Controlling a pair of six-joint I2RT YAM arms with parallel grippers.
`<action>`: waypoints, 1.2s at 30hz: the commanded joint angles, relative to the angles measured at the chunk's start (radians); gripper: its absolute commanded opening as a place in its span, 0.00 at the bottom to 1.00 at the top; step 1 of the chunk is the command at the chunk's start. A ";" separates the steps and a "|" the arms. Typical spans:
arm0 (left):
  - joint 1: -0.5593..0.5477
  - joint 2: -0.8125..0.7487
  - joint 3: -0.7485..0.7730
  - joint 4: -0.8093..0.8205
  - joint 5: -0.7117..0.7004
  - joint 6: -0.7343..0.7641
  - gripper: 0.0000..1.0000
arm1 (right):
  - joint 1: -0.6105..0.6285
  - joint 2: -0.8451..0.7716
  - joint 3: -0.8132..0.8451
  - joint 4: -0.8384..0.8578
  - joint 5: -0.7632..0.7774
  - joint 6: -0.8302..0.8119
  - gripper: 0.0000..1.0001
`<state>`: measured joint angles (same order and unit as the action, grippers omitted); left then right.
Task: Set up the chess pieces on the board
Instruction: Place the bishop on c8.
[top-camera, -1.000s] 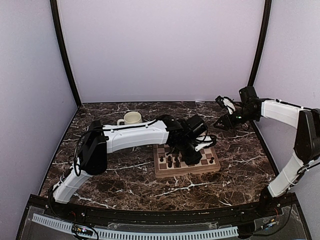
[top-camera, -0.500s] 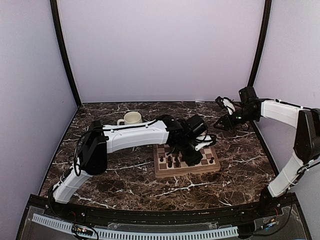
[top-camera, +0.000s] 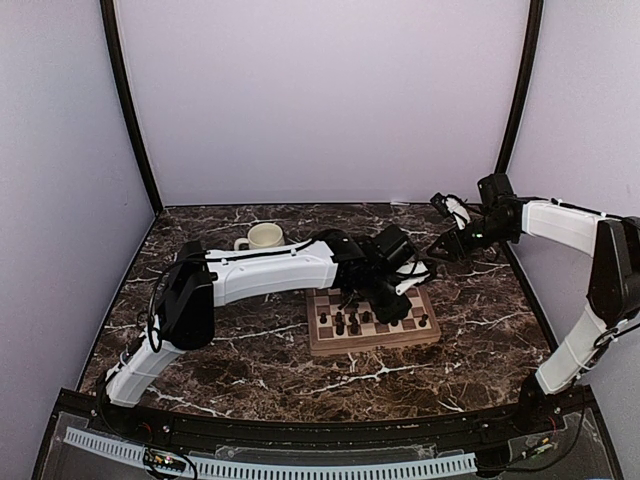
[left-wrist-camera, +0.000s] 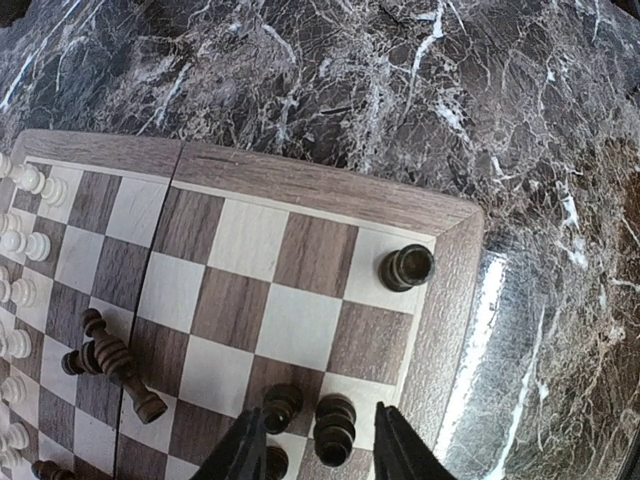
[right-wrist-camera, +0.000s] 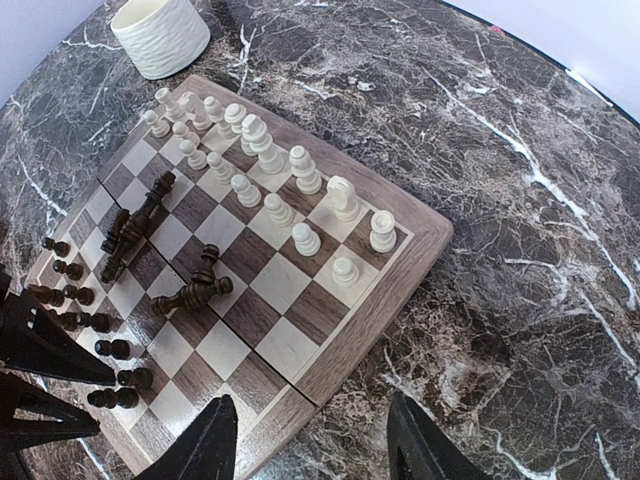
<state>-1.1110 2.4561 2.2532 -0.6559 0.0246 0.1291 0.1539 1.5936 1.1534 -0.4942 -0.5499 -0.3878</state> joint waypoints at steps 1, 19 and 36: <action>-0.002 -0.010 0.009 0.020 0.016 -0.009 0.37 | -0.002 0.008 -0.004 0.006 -0.015 -0.011 0.53; -0.003 -0.011 -0.003 -0.021 0.081 -0.015 0.25 | -0.002 0.014 0.000 0.001 -0.019 -0.009 0.53; -0.003 -0.016 -0.013 -0.038 0.085 -0.024 0.26 | -0.002 0.016 0.003 -0.003 -0.020 -0.008 0.53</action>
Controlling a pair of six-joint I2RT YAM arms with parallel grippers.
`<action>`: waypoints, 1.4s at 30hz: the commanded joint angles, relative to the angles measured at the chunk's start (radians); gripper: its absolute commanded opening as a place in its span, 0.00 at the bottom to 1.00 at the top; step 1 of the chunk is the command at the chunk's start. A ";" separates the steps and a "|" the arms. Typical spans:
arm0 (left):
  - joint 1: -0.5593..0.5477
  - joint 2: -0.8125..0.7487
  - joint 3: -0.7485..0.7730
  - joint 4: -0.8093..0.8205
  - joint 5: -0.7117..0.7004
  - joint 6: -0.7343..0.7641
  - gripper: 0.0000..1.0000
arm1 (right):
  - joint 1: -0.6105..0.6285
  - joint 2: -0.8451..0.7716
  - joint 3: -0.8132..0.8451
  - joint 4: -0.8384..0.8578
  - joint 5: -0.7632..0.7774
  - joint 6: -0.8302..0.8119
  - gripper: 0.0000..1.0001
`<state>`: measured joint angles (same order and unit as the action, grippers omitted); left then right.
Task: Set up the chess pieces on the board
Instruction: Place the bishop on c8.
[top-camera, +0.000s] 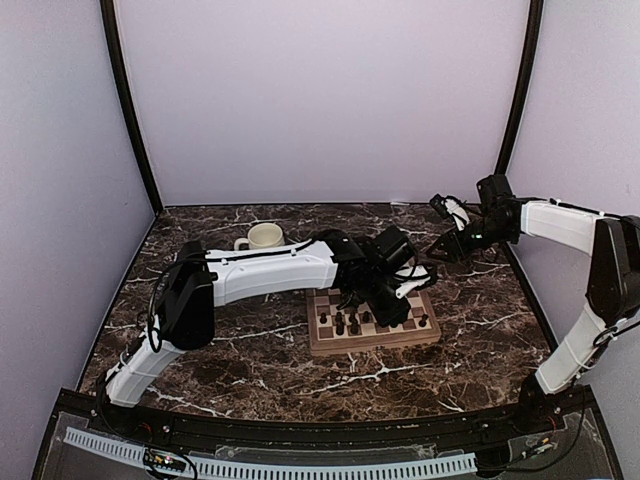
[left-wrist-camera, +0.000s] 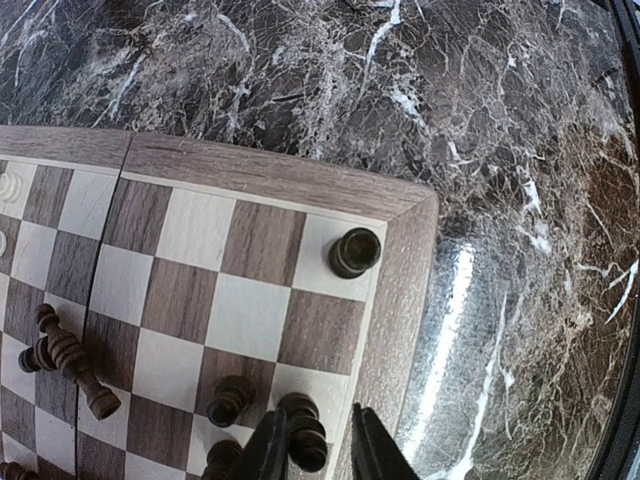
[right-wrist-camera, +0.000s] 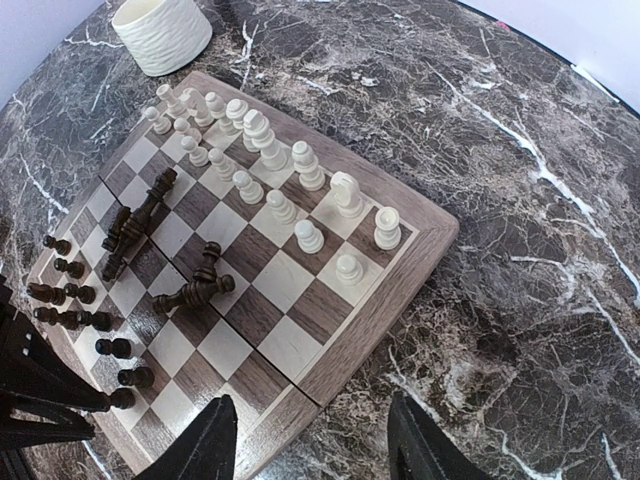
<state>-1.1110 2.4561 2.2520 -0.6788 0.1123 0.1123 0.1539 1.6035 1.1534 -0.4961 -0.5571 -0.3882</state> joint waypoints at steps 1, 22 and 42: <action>-0.003 -0.015 -0.012 -0.012 -0.005 -0.006 0.28 | -0.002 0.006 0.004 -0.001 -0.012 -0.008 0.53; 0.007 -0.015 -0.035 0.007 0.007 -0.013 0.21 | -0.002 0.006 0.003 -0.002 -0.015 -0.008 0.53; 0.007 -0.033 -0.030 0.013 -0.022 -0.014 0.42 | -0.002 0.004 0.006 -0.005 -0.012 -0.009 0.53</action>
<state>-1.1061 2.4561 2.2265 -0.6731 0.1104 0.0959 0.1539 1.6051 1.1534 -0.4992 -0.5575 -0.3882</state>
